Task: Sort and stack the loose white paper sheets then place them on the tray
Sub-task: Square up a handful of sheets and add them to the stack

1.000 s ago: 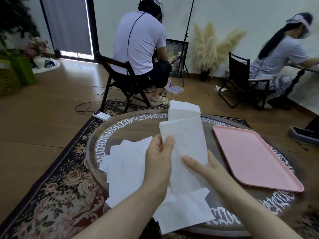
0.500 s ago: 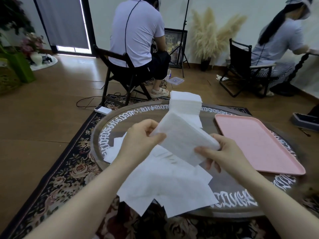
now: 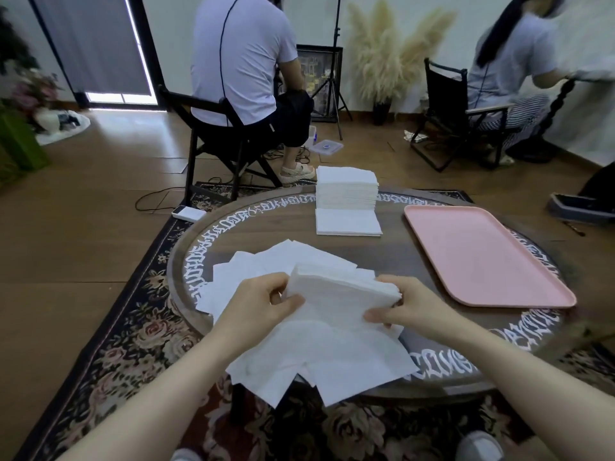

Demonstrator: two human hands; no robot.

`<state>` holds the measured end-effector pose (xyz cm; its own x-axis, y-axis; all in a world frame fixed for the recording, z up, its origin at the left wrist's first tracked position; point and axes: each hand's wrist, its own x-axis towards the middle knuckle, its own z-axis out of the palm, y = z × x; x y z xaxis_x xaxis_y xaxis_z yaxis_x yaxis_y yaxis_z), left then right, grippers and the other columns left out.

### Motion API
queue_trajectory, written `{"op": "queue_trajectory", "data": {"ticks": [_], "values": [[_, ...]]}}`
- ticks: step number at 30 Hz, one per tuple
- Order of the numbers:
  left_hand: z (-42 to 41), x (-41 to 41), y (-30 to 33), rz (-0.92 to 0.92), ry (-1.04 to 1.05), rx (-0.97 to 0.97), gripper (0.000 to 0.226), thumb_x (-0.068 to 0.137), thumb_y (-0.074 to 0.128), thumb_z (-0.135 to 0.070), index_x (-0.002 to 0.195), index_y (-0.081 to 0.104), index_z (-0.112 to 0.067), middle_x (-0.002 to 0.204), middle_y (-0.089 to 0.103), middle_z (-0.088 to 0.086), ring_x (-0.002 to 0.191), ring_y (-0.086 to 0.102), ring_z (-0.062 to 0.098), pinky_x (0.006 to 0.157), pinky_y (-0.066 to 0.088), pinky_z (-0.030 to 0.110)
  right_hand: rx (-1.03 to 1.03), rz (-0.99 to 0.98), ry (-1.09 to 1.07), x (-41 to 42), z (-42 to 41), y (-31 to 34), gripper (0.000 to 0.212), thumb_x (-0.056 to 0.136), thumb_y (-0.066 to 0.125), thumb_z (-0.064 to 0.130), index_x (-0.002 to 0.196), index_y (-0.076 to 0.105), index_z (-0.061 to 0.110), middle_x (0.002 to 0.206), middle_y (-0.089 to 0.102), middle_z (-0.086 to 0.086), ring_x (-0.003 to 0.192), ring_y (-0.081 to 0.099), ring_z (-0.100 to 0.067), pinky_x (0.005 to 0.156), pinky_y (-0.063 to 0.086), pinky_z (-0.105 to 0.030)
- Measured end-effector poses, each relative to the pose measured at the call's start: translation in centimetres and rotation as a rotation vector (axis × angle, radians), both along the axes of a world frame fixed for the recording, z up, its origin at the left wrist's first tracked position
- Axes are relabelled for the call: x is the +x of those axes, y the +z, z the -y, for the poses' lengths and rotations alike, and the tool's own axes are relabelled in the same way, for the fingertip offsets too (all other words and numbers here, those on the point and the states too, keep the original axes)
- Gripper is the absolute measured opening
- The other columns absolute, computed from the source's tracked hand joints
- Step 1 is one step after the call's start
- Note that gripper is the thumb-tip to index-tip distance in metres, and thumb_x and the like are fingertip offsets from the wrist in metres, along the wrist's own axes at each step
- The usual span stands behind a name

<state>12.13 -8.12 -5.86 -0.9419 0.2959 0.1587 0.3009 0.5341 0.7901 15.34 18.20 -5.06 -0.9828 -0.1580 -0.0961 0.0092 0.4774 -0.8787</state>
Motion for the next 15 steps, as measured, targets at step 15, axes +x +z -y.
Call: {"op": "queue_trajectory", "data": {"ticks": [15], "values": [[-2.9,-0.5,-0.5,-0.010,-0.090,0.050,0.016,0.100,0.054,-0.020,0.109,0.061,-0.010,0.075,0.063,-0.004,0.063,0.058,0.010,0.072,0.047,0.027,-0.091,-0.122,-0.253,-0.3,-2.3,0.5,0.016,0.086,0.073,0.005,0.092,0.069,0.020,0.074,0.072,0.001,0.044,0.051,-0.014,0.050,0.045,-0.023]]}}
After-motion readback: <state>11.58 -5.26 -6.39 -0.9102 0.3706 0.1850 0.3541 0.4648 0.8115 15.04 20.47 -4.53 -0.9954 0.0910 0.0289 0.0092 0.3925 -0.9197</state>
